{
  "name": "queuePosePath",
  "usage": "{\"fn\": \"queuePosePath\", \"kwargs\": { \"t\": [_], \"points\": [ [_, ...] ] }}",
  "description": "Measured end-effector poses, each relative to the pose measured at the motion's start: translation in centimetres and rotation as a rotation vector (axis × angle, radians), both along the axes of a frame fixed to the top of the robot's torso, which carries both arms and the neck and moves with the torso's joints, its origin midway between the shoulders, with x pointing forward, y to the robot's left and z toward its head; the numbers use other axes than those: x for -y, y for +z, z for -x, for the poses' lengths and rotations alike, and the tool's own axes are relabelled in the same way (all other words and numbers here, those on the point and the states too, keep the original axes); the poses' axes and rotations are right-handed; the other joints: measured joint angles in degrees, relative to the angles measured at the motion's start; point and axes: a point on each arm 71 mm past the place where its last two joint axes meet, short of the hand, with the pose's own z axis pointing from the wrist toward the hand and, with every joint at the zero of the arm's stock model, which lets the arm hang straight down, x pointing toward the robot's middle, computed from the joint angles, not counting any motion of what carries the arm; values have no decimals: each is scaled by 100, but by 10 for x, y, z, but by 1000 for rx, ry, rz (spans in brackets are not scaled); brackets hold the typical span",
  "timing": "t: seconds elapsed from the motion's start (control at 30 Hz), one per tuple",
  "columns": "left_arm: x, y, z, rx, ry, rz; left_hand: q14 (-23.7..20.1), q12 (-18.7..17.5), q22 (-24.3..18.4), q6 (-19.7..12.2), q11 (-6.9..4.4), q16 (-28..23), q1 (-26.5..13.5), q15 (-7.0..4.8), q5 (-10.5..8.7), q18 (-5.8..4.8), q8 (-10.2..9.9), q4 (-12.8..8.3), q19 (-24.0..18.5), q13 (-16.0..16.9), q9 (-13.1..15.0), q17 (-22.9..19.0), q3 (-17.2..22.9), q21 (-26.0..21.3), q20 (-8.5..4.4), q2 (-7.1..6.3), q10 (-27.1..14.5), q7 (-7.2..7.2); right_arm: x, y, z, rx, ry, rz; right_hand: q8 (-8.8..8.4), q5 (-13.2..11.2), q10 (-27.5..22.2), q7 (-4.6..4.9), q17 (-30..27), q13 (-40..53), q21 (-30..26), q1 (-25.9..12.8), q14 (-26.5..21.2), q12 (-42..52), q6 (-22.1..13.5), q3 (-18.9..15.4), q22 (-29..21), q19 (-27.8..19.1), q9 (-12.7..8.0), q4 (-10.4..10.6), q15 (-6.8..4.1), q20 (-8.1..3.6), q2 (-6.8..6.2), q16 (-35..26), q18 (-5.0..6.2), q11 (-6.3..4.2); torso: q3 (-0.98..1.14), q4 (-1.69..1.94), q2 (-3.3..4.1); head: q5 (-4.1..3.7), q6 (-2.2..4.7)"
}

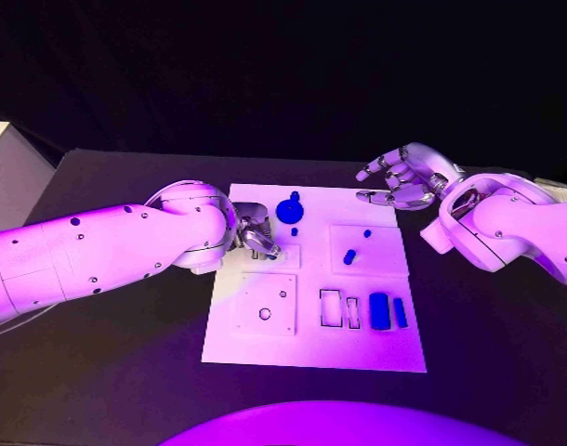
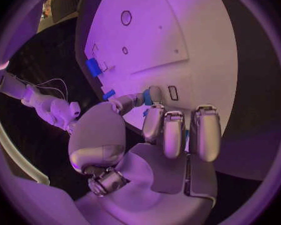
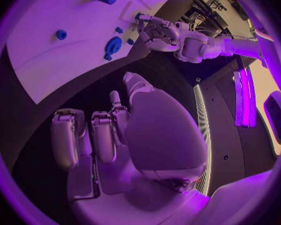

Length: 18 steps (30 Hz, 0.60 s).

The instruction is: Assemble the parts on the task board

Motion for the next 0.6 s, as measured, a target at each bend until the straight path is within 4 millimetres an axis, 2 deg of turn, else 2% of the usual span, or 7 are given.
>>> {"fn": "queuePosePath", "kwargs": {
  "t": [0.6],
  "points": [
    [2,-1,-3,-10,8,5,0,0,0,36,13,0,-24,1,41,0,26,-35,-1,-2,5,0,-34,0,0,24,11,-8,0,0,0,-1,1,0,0,47,0,0,-1,-1,0,-3,0,0,0,63,-1,0,-9,-1,0,0,-3,0,0,0,5,-5,2,5,-5]
  ]
}}
